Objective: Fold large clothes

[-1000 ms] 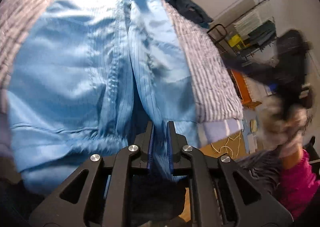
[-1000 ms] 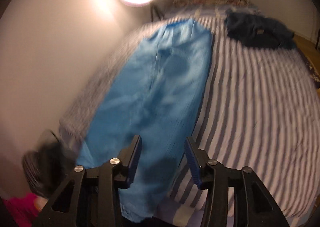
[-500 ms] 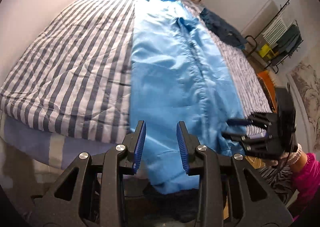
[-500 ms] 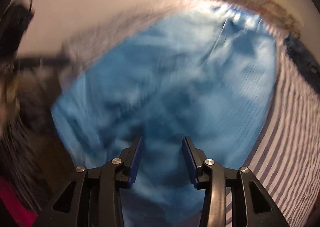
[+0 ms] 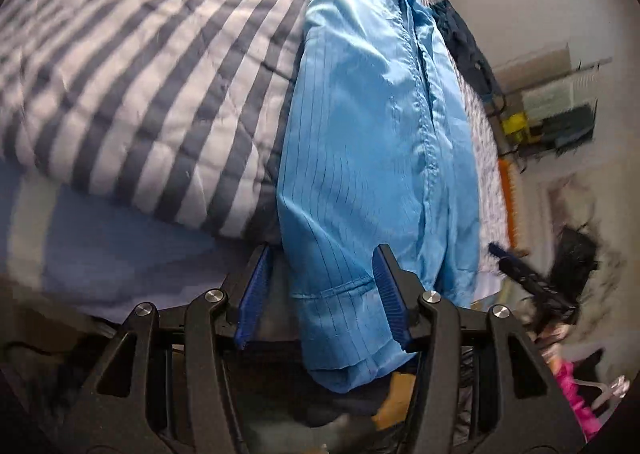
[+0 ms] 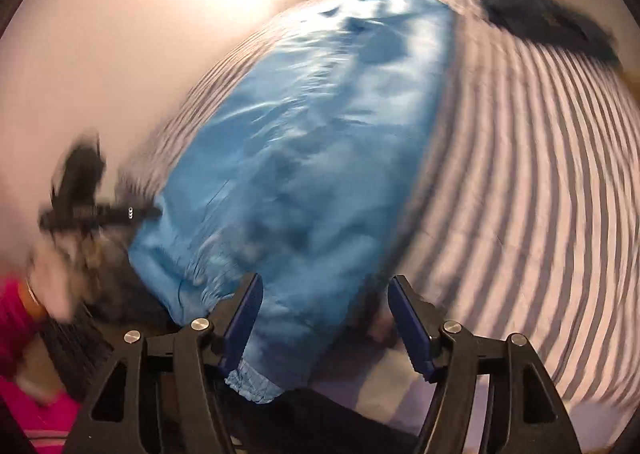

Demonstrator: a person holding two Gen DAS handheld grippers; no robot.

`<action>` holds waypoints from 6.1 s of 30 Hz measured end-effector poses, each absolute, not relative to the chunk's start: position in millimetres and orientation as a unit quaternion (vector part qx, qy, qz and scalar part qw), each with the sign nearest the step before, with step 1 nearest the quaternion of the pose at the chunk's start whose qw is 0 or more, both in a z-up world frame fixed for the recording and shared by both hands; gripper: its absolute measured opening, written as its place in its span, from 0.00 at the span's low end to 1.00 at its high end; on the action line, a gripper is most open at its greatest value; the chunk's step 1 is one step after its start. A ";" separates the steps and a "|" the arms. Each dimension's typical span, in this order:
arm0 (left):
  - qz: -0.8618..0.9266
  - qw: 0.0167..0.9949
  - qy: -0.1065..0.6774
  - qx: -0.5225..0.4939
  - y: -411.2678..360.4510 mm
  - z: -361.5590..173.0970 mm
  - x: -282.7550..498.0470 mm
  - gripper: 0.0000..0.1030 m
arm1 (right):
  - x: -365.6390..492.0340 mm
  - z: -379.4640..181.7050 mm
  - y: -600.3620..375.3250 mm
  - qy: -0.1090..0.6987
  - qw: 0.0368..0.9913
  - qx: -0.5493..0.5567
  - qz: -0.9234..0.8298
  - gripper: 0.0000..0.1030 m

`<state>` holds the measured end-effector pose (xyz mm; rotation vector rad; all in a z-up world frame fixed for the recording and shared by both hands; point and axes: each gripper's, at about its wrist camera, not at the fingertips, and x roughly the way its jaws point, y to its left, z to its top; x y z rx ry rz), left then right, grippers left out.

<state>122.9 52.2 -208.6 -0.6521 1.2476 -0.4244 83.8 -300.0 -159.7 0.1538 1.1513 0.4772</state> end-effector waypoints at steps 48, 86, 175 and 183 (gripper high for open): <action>-0.229 0.778 0.475 -0.341 6.3 -119.3 295.5 0.03 | 223.4 -127.0 -323.4 0.479 0.779 0.300 0.272 0.05; -0.120 0.784 0.488 -0.364 50.3 -157.2 344.5 0.50 | 293.3 -134.3 -338.6 0.471 0.817 0.250 0.220 0.50; -0.174 0.847 0.482 -0.144 -10.0 -153.8 354.3 0.12 | 307.3 -143.2 -293.3 0.461 0.875 0.046 0.142 0.27; -0.125 0.825 0.535 -0.134 -9.5 -199.0 378.4 0.12 | 324.8 -181.8 -281.5 0.502 0.854 0.020 0.135 0.27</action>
